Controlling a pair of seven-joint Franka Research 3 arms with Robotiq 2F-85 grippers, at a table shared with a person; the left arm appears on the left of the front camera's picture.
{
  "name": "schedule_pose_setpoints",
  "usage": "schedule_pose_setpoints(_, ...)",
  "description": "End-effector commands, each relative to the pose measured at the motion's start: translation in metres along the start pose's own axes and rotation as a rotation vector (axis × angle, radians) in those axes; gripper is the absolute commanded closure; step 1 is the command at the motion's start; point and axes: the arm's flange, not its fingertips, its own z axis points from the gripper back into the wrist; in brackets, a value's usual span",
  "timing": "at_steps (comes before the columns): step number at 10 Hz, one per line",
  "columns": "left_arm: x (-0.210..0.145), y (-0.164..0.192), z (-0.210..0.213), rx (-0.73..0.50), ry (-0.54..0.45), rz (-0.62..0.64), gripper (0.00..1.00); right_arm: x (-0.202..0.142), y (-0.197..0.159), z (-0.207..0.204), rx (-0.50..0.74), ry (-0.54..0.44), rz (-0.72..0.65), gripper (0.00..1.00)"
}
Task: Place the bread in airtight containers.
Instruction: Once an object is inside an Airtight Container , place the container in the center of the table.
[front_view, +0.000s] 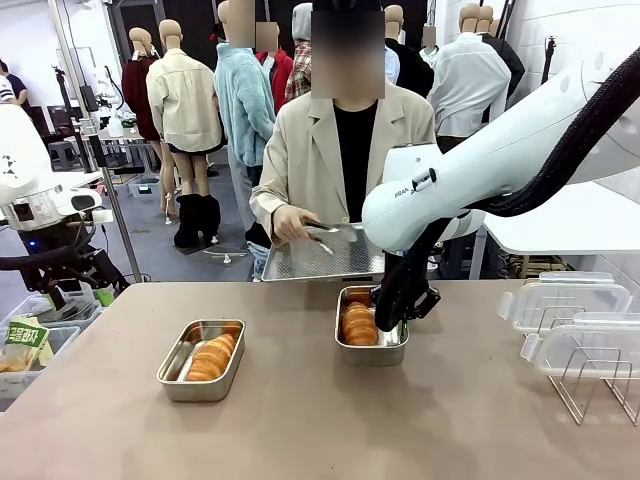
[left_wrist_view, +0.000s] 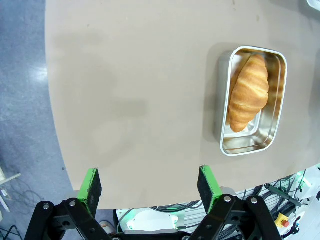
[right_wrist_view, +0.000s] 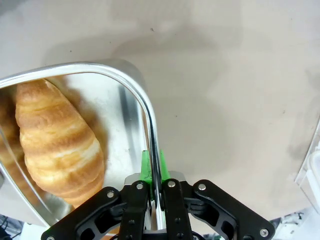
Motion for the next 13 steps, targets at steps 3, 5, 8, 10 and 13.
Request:
schedule_pose_setpoints(3, 0.0027, 0.0003, 0.0016, 0.008, 0.001, 0.000, 0.00, -0.0001, 0.0011, 0.0011, 0.002, -0.004, 0.000, 1.00)
schedule_pose_setpoints(5, 0.0027, 0.0003, 0.0016, 0.008, 0.001, 0.000, 0.00, -0.0001, 0.0011, 0.0011, 0.002, -0.004, 0.000, 1.00)
schedule_pose_setpoints(8, 0.0027, 0.0003, 0.0016, 0.008, 0.001, 0.000, 0.00, -0.0001, 0.0011, 0.0011, 0.002, -0.004, 0.000, 1.00)
schedule_pose_setpoints(10, 0.0027, 0.0003, 0.0016, 0.008, 0.001, 0.000, 0.00, -0.0001, 0.0011, 0.0011, 0.002, -0.004, 0.000, 1.00)
schedule_pose_setpoints(13, 0.0027, 0.0003, 0.0016, 0.008, 0.001, 0.000, 0.00, -0.0001, 0.0011, 0.0011, 0.002, -0.004, 0.000, 1.00)
